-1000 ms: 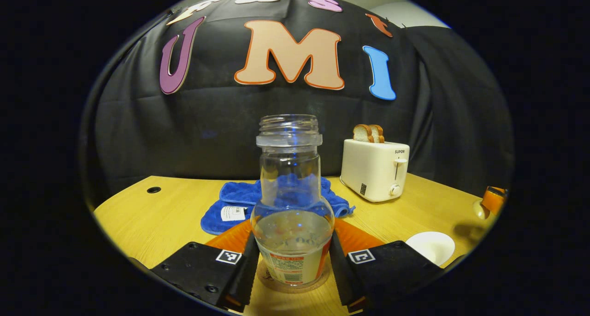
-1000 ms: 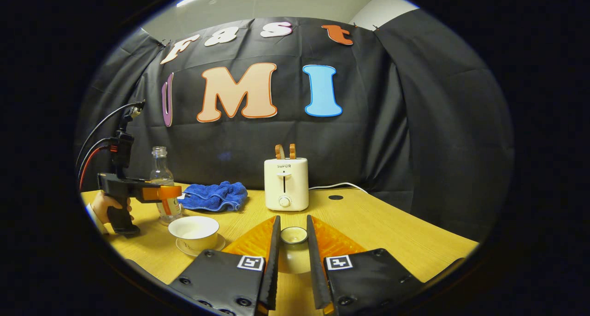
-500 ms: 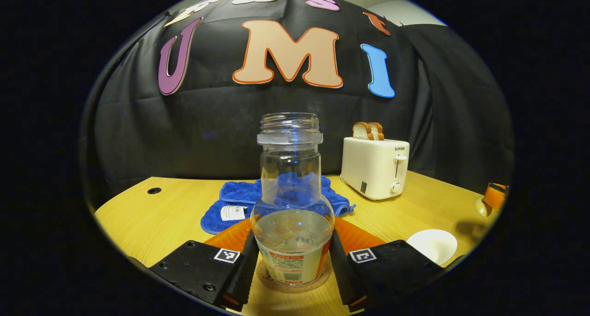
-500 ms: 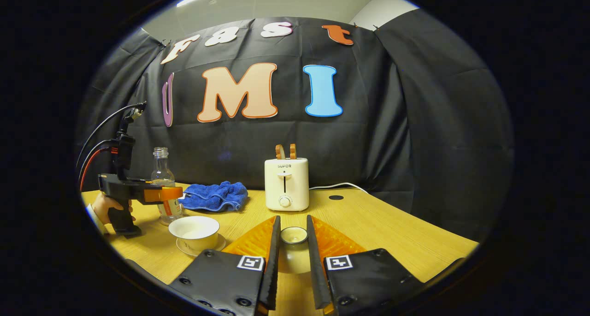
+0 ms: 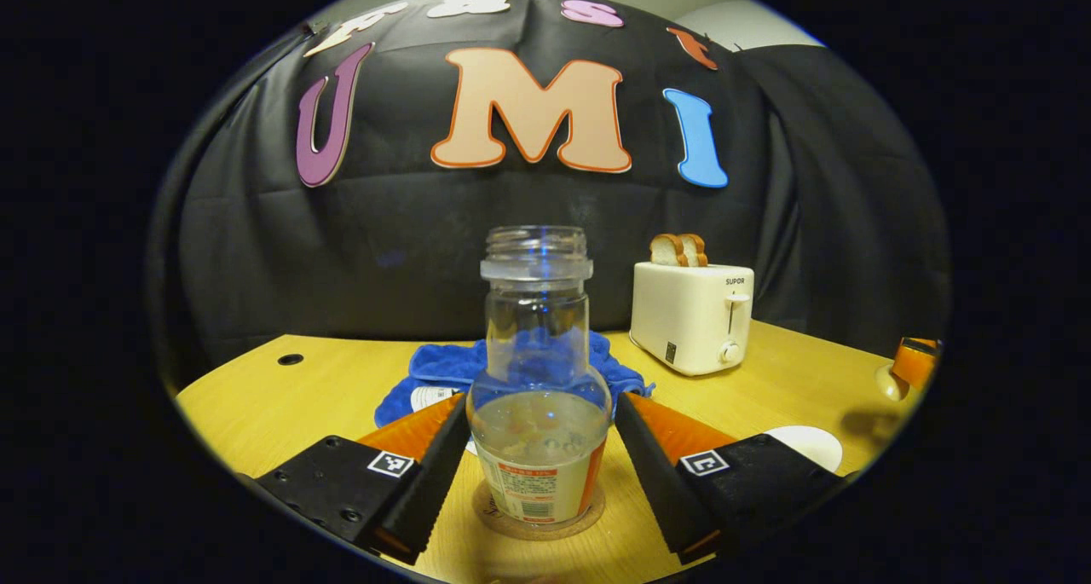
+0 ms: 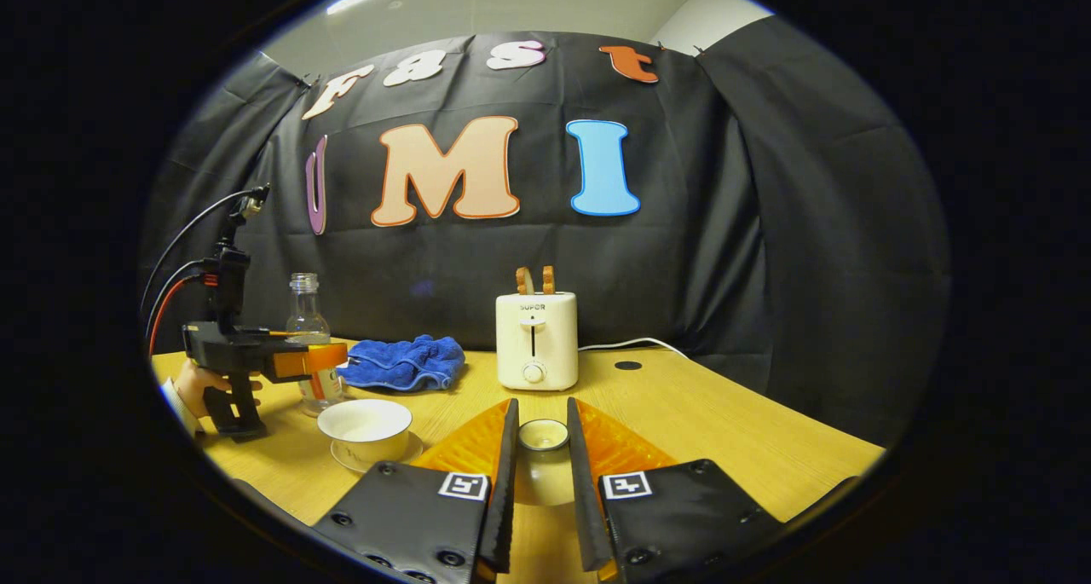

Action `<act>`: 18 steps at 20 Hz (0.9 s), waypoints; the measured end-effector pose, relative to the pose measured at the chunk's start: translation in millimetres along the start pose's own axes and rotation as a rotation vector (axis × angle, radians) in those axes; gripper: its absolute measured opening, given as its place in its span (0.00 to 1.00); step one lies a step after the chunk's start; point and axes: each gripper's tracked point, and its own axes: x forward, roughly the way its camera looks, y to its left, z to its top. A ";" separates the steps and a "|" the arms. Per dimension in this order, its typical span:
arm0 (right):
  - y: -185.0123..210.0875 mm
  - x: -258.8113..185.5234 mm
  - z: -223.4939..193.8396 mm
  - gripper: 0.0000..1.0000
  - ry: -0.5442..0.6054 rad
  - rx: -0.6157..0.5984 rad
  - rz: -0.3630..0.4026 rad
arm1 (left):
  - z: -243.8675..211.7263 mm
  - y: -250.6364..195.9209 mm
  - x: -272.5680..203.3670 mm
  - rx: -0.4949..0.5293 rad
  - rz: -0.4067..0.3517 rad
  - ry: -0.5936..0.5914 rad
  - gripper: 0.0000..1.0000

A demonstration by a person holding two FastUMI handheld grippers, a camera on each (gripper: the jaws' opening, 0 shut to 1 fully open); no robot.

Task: Open the teacup lid with one hand, grasp the water bottle and pour water into the teacup with the other hand; after pouring, place the water bottle on the coaster and then close the teacup lid.

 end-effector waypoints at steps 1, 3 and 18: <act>3.0 0.0 -0.6 0.34 0.000 0.000 0.014 | -0.3 0.4 -3.4 0.017 0.004 -0.004 0.97; 6.8 1.6 -0.8 0.34 0.001 0.002 0.035 | -4.5 2.6 -10.5 0.042 0.021 -0.005 0.97; 117.7 54.0 -6.1 0.34 0.019 0.013 0.366 | 2.0 0.5 -69.5 0.009 0.075 -0.092 0.96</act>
